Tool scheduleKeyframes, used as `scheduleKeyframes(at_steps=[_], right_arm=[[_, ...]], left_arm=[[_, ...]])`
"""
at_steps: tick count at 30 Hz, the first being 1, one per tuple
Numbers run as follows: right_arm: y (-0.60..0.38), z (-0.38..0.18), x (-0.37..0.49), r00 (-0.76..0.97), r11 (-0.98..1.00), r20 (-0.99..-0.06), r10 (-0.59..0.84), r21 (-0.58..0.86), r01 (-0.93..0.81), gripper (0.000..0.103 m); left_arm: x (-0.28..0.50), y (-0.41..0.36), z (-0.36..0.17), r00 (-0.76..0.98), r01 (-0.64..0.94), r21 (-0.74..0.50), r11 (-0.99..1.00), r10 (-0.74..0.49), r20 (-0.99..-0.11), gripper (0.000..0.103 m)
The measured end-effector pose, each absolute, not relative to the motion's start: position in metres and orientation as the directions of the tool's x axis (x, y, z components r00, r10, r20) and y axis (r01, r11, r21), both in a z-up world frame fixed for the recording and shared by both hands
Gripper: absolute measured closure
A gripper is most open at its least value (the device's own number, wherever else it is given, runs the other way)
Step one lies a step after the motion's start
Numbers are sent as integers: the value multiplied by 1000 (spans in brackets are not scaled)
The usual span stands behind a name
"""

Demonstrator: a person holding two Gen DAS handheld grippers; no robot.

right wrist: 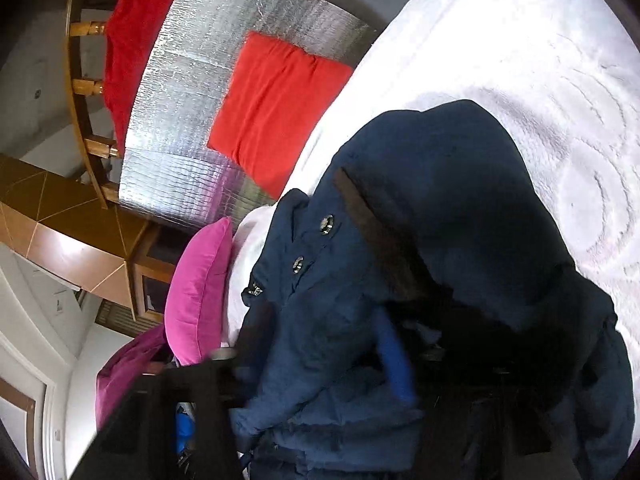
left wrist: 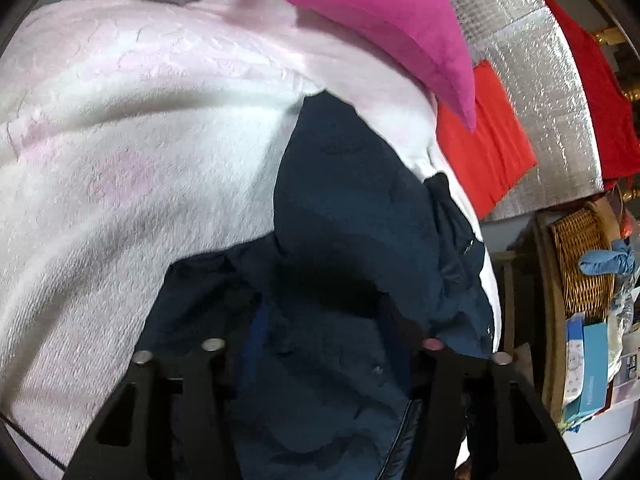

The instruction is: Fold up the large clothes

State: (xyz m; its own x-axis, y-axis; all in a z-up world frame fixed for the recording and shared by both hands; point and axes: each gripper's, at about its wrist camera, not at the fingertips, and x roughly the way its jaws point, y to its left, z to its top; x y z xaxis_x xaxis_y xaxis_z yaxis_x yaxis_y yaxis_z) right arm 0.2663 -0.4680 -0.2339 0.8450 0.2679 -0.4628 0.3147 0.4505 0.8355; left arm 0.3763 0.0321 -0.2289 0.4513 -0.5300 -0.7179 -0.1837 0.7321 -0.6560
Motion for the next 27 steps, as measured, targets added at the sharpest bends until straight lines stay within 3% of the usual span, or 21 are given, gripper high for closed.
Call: scheduleKeyframes(at_steps=[2,5,16,18,19,20,21,22,23,27], right_arm=[[-469,-236,266,841,458,-473,263,828,323,86],[-468,-234,264,844,470,-479,242,818,330,95],[-455,-203,239,843,554,-492,219,774,308,94],[-463,-204,237,827,556,-533,180,749,361,90],[-469,-206,237,825,542,-535,181,754,371,75],[-476,-208,237,833,520,-524,177,768,374,47],[-483,-210,236,843,500,-512,164,780,376,33],[-489,-211,234,863,476,-483,145,799,368,26],[-494,-212,234,879,467,-456,141,814,347,26],[-504,-213,258,874,517,-452,181,799,306,30]], left_arm=[[376,35,-229,467,-194,-654,731,-518,-717,67],[375,38,-228,482,-208,-655,727,-507,-715,76],[371,38,-221,479,-225,-608,761,-457,-749,81],[371,36,-221,468,-228,-591,773,-446,-763,81],[371,35,-222,462,-227,-585,779,-443,-768,79],[372,34,-223,456,-228,-578,783,-439,-774,73],[373,35,-223,452,-232,-574,785,-436,-779,67],[374,36,-224,446,-239,-571,785,-433,-783,52],[375,36,-225,444,-244,-572,783,-434,-784,44],[380,34,-230,434,-242,-575,781,-443,-785,45]])
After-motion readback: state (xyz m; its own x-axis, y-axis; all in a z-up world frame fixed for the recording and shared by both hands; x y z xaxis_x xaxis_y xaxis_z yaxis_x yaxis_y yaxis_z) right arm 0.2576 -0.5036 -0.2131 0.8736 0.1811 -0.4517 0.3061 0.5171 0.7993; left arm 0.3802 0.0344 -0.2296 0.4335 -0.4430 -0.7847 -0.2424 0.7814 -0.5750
